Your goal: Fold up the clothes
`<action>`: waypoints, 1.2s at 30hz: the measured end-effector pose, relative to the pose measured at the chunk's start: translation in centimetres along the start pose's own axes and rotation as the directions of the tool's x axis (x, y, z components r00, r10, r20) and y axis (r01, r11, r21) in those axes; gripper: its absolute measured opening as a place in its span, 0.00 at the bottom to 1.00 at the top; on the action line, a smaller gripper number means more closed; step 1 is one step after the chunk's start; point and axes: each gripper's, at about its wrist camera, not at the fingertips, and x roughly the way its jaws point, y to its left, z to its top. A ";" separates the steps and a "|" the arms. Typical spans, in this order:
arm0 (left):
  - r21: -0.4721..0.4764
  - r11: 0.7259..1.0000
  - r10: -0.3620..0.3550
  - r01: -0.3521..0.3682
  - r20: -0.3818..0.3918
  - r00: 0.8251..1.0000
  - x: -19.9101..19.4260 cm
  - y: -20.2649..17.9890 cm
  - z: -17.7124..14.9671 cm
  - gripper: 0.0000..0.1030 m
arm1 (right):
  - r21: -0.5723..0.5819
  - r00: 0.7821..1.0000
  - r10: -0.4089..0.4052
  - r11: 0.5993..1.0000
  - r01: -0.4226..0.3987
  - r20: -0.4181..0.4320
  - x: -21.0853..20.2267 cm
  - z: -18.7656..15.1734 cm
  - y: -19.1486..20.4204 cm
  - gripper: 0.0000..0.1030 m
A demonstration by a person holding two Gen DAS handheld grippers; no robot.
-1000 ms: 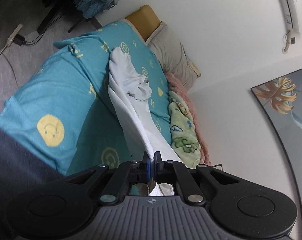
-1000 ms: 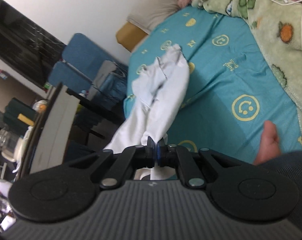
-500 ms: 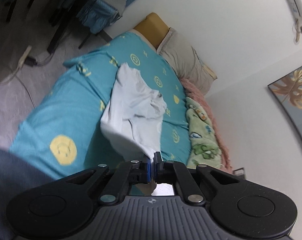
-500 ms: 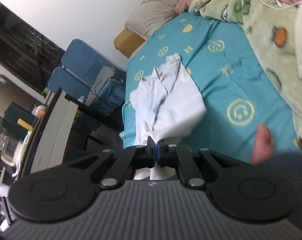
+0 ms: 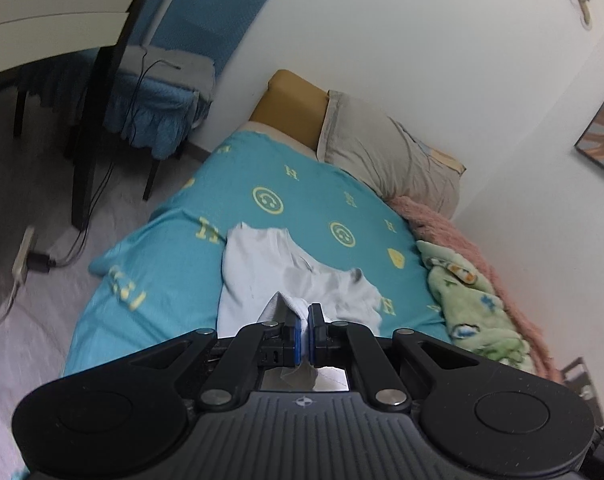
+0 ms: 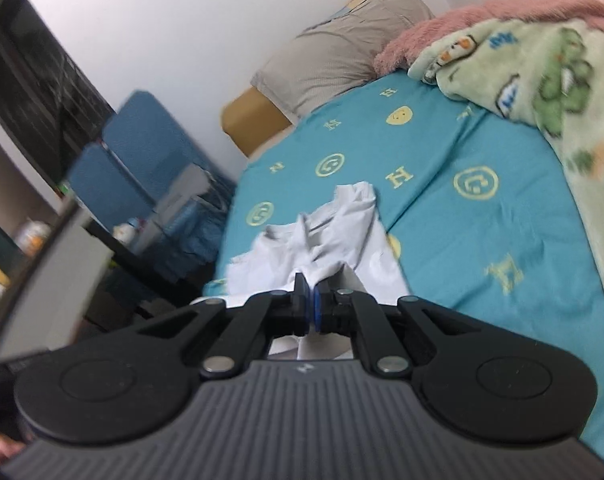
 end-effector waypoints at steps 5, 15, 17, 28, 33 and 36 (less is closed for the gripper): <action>0.067 0.995 0.072 -0.072 -0.001 0.997 7.2 0.6 0.3 0.04 | -0.109 0.999 -0.033 0.994 0.029 -0.036 7.1 -0.6 -0.6 0.06; 0.123 0.980 0.173 -0.158 -0.120 0.978 17.4 5.2 -2.1 0.05 | -0.219 0.984 -0.115 0.972 0.084 -0.133 16.7 -3.0 -2.6 0.08; 0.152 0.977 0.168 -0.148 -0.128 0.977 17.4 5.1 -2.5 0.07 | -0.208 0.984 -0.117 0.974 0.087 -0.136 17.0 -3.1 -2.7 0.08; 0.272 0.953 0.159 -0.132 -0.078 0.984 9.8 1.6 -4.9 0.76 | -0.342 0.992 -0.115 0.935 0.090 -0.054 10.4 -3.7 0.5 0.80; 0.338 0.934 0.126 -0.115 -0.010 0.992 4.5 -0.5 -7.3 0.81 | -0.348 0.996 -0.085 0.934 0.077 -0.007 5.6 -4.2 2.5 0.79; 0.373 0.921 0.110 -0.117 0.040 0.993 1.6 -1.4 -8.9 0.87 | -0.333 0.996 -0.085 0.939 0.086 0.017 3.3 -4.7 3.5 0.78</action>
